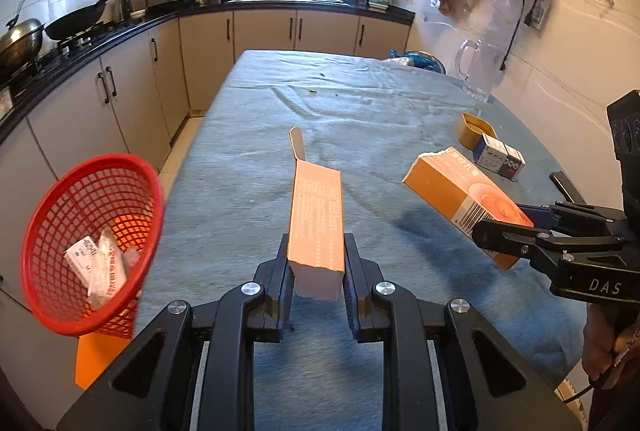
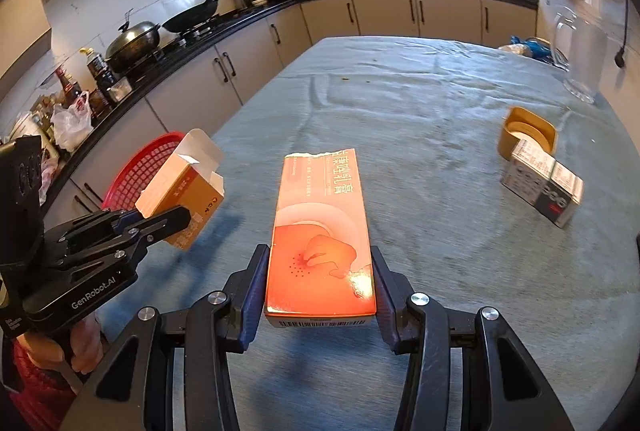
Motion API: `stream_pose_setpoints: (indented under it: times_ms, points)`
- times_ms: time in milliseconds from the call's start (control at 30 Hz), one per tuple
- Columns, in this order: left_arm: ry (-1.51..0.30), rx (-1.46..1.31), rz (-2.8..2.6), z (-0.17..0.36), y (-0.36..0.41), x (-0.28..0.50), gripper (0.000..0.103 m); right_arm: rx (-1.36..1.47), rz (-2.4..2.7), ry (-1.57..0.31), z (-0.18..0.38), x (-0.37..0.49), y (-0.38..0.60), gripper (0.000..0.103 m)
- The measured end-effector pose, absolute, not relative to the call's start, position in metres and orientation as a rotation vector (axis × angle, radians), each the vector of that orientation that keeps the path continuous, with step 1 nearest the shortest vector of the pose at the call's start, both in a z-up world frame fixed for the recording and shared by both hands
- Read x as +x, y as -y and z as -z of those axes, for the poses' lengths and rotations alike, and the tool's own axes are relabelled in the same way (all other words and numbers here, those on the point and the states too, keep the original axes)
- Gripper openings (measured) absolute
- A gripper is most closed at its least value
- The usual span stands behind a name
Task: Collect trash
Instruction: 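Carry both orange boxes over the red basket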
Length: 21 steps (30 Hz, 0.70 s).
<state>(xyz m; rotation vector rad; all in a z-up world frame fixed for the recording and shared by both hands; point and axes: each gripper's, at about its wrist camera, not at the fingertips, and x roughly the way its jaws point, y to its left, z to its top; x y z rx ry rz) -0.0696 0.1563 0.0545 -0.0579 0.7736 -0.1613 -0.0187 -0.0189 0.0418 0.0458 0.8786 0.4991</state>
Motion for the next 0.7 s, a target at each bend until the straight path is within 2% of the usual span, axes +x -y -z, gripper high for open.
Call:
stream_pose_setpoints:
  times_ms: [700]
  points:
    - [-0.701, -0.182, -0.008, -0.067, -0.269, -0.087, 0.021, -0.056, -0.665, -0.891, -0.065, -0.017, -0.092, 0.051]
